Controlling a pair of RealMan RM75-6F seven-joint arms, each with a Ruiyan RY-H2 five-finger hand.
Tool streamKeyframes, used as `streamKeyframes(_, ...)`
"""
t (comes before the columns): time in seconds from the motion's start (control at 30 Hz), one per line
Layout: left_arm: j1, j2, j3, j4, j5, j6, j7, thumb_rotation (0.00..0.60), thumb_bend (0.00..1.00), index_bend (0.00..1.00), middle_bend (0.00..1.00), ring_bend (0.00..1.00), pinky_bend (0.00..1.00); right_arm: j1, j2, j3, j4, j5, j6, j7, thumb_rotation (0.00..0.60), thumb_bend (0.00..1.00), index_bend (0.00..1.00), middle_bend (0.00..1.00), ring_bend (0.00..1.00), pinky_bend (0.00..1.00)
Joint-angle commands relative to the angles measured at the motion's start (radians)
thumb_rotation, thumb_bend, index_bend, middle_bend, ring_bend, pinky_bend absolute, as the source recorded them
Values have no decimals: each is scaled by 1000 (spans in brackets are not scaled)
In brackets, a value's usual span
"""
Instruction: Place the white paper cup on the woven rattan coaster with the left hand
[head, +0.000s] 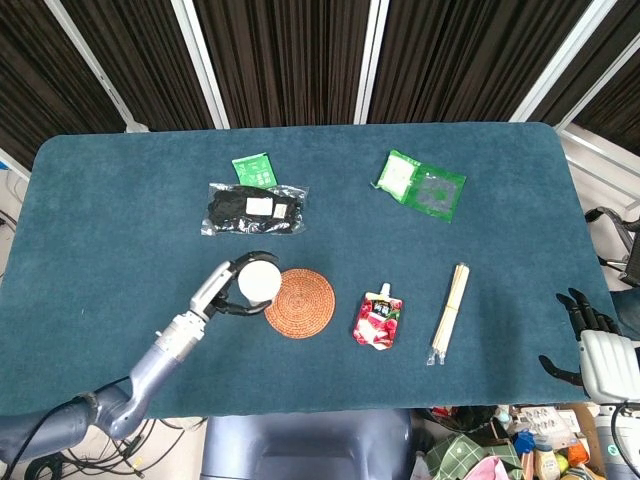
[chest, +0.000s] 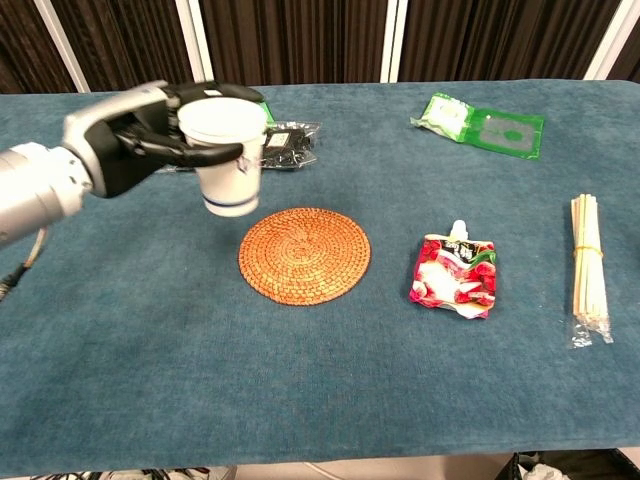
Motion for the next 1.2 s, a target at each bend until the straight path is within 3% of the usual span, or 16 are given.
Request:
streamKeyframes(0.03,-19,-56,-15,41,-26,-20,35,600,272,273,332,111,141,0,0,-1,0,1,-2,-1,600,98,131,40,186,193)
streamKeyframes(0.5,-82,-285,-51,322,-49,-35,69,600,272,273,332,111,141,1,2,2,-1,10,-7,-1,600,98,130,40,186,193)
streamKeyframes(0.83,-104,-342,-32,418,-17,-34,45,600,270,262,321,111,140,2,4,1,-4,14,-12,-1,600,98,131,40,186,193)
streamKeyframes(0.93,-107,-341,-15,429,-4,-42,32,600,199,230,269,85,118,2,5,0,-5,14,-12,-1,600,98,131,40,186,193)
streamKeyframes(1.07,-109,-315,25,425,21,-68,44,600,96,99,143,5,41,2,6,1,-5,15,-11,0,600,97,131,40,186,193)
streamKeyframes(1.2,-110,-281,44,404,29,-88,57,600,49,6,58,0,0,2,6,1,-5,13,-10,0,600,98,131,40,186,193)
